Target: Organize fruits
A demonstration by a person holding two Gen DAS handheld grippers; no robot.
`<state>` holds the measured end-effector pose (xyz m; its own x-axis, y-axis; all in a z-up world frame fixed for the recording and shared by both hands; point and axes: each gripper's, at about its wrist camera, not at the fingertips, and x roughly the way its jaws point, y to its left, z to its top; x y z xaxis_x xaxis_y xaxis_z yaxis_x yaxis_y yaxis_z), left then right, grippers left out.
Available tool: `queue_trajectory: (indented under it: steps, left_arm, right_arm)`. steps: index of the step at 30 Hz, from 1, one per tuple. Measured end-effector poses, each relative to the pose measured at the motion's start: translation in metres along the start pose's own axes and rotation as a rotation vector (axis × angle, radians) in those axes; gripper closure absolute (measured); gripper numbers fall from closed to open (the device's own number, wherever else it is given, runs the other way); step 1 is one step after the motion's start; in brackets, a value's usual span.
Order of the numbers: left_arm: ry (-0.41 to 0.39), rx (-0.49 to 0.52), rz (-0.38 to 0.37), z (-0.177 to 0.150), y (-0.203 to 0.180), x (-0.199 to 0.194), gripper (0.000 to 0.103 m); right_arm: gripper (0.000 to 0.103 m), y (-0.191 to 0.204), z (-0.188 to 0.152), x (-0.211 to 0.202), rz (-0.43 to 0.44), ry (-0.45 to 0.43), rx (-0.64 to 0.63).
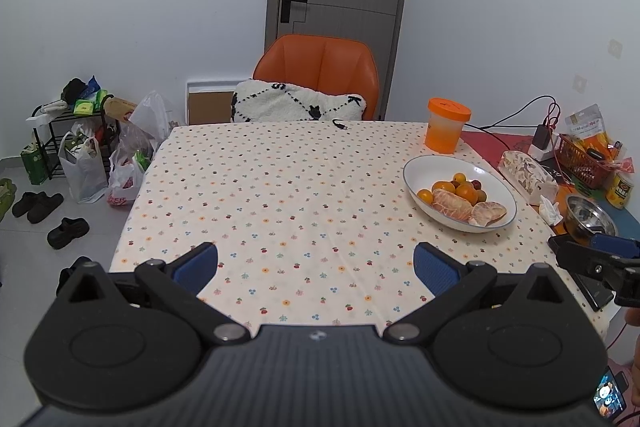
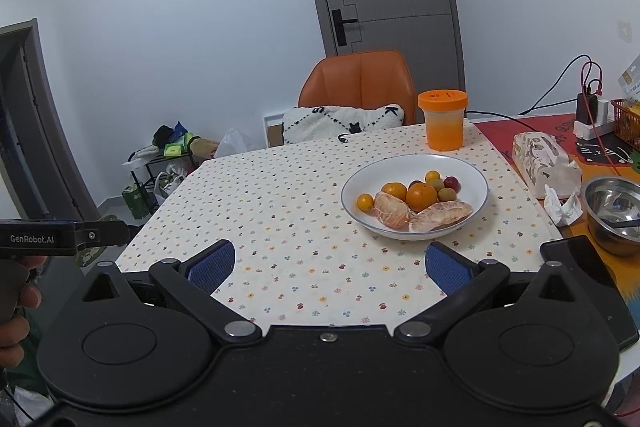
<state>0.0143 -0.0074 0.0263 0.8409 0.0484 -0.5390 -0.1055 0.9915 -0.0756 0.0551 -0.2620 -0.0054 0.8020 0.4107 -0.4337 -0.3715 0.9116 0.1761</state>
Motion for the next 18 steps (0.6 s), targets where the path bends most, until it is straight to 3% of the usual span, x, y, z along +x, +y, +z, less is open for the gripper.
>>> queue_trajectory:
  steps: [18]
  left_arm:
    - [-0.001, 0.001, -0.002, -0.0003, 0.0000, -0.0002, 0.000]
  right_arm:
    - [0.000, 0.0015, -0.0009, 0.0010, 0.002, 0.004, -0.003]
